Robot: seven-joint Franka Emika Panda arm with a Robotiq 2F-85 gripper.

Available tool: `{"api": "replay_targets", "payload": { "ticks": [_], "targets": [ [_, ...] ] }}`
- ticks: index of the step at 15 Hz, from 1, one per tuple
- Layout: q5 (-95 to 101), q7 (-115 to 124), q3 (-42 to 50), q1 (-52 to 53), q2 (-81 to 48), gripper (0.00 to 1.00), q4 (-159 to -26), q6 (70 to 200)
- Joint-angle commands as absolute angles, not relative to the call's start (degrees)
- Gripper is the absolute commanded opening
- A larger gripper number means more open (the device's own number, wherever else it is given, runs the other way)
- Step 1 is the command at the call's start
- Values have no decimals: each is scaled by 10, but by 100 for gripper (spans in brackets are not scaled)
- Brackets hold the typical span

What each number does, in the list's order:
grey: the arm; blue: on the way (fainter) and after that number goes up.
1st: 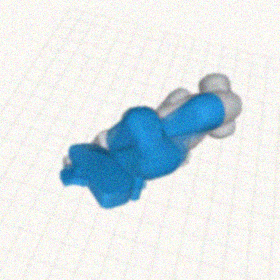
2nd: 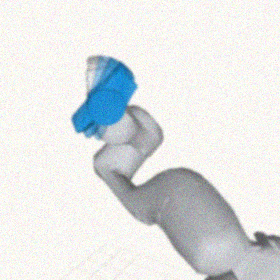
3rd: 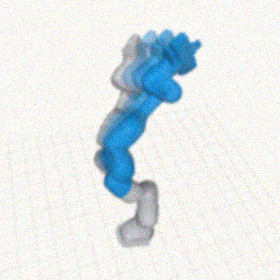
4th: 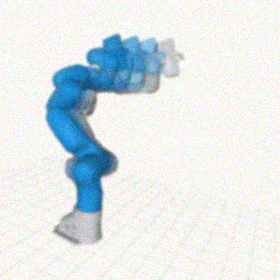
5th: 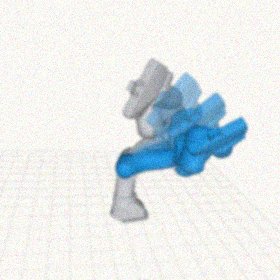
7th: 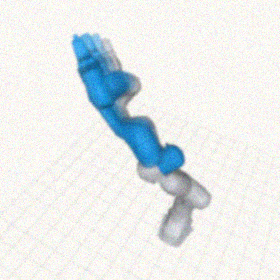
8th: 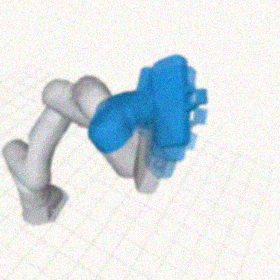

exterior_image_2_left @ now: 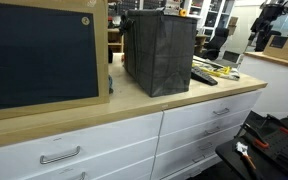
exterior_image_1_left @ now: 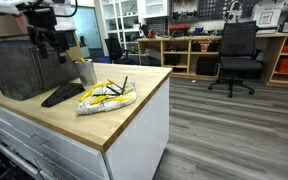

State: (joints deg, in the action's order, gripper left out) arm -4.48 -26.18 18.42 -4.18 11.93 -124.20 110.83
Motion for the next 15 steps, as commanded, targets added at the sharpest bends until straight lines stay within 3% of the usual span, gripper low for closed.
{"api": "replay_targets", "payload": {
  "ticks": [1,15],
  "targets": [
    [-53,-286,161,-49,27,100,-1121,1067],
    [44,-450,29,-58,-266,100,-678,908]
  ]
}}
